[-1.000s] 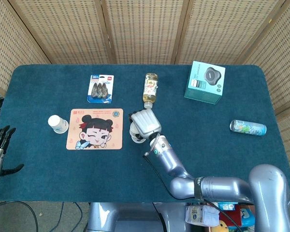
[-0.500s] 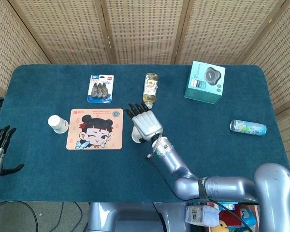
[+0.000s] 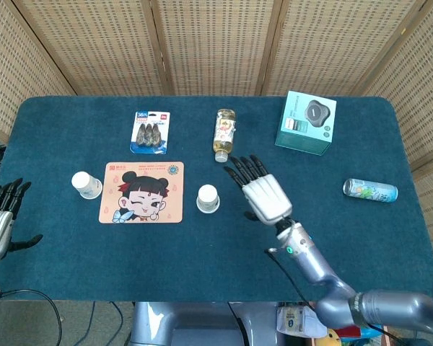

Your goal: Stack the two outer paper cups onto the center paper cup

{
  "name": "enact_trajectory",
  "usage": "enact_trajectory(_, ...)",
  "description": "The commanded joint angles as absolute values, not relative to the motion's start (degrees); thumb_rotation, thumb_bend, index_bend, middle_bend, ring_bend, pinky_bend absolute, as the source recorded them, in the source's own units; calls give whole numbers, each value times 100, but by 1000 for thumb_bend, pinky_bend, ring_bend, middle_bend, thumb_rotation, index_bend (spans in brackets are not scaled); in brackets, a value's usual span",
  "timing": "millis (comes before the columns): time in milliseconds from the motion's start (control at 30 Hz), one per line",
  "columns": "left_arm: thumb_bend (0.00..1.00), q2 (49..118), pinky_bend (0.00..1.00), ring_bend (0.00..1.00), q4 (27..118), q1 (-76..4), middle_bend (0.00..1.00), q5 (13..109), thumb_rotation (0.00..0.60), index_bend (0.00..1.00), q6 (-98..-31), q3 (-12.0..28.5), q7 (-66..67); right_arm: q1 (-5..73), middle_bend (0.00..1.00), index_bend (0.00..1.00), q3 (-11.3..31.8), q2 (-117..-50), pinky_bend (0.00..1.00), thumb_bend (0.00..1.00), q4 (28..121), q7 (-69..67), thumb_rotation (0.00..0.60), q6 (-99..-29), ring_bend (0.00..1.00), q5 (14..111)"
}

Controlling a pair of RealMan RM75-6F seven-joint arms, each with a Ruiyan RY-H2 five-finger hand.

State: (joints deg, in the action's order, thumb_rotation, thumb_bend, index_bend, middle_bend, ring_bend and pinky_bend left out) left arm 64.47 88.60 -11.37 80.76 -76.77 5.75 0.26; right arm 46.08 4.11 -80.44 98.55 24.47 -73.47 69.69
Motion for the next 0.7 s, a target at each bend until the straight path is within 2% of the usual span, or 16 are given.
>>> enact_trajectory(33,51,6582,0,0,8530,-1442,0,8004,600,0,-7373,762,-134,3124,0,76,-684,-7561,0,0,9259,1163,600,-8959,0,8542)
enact_trajectory(200,51,6714,0,0,8025,-1928,0,7978,600,0,-6784,883,-256,2516,0,76,-771,-7506,0,0,8787,827,600,-9596,0,8922)
enact_trajectory(467,52,7008,5,0,7562,-2412,0,7662,600,0,-6000,931,-86,2114,0,76,-656,-7496,0,0,8464,437,600,-9818,0,9125)
enact_trajectory(633,51,7426,117,1,6962,-2702,0,7310,600,0,-5570,1020,36,2007,0,76,-502,-7442,0,0,8392,266,600,-9747,0,9154)
enact_trajectory(700,52,7604,169,31,6669,-2817,3,7191,600,0,-5371,1045,9,1978,0,76,-448,-7416,0,0,8397,187,600,-9730,0,9182)
